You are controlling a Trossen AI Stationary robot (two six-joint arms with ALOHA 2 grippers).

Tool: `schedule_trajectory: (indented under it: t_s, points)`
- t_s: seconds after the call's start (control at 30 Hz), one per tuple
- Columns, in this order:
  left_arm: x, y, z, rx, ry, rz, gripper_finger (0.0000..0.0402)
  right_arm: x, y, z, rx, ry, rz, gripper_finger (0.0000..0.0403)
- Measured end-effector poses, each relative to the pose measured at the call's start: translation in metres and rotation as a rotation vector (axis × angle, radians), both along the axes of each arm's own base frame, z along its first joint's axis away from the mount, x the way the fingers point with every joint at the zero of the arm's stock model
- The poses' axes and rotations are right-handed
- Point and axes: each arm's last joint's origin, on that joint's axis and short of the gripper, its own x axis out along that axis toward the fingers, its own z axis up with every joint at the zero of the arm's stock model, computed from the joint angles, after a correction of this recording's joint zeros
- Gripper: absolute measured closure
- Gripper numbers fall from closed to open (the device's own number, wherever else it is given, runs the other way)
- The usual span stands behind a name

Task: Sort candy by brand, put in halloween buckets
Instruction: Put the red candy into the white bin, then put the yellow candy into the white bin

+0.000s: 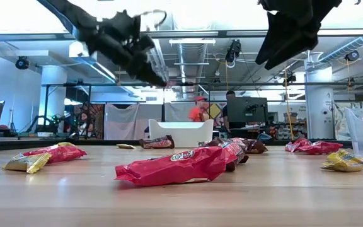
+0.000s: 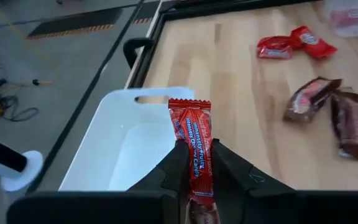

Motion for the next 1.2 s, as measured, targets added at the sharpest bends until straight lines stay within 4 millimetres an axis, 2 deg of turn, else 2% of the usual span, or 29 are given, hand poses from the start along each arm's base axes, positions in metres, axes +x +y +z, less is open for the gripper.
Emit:
schedule_trajectory:
  t_s: [0.23, 0.43, 0.57, 0.67, 0.77, 0.93, 1.2]
  points:
    - [0.008, 0.038, -0.029, -0.012, 0.035, 0.016, 0.0364, 0.001, -0.004, 0.0, -0.024, -0.034, -0.061, 0.0127]
    - [0.029, 0.068, -0.029, -0.04, 0.067, 0.049, 0.0356, 0.002, -0.008, 0.0, -0.015, -0.044, -0.088, 0.0127]
    - [0.037, 0.086, -0.032, -0.077, 0.117, 0.07, 0.0331, 0.003, -0.009, 0.001, -0.012, -0.053, -0.091, 0.0122]
    - [0.04, 0.093, -0.035, -0.09, 0.154, 0.065, 0.0306, 0.003, -0.008, 0.001, -0.011, -0.055, -0.09, 0.0119]
    - [0.041, 0.093, -0.035, -0.085, 0.166, 0.05, 0.0285, 0.003, -0.008, 0.001, -0.011, -0.055, -0.09, 0.012]
    - [0.033, 0.083, -0.02, -0.081, 0.17, 0.042, 0.0265, 0.004, -0.008, 0.001, -0.006, -0.065, -0.094, 0.0121]
    - [-0.018, 0.026, 0.006, -0.131, 0.265, -0.008, 0.0263, 0.004, -0.009, 0.001, -0.012, -0.065, -0.097, 0.0122]
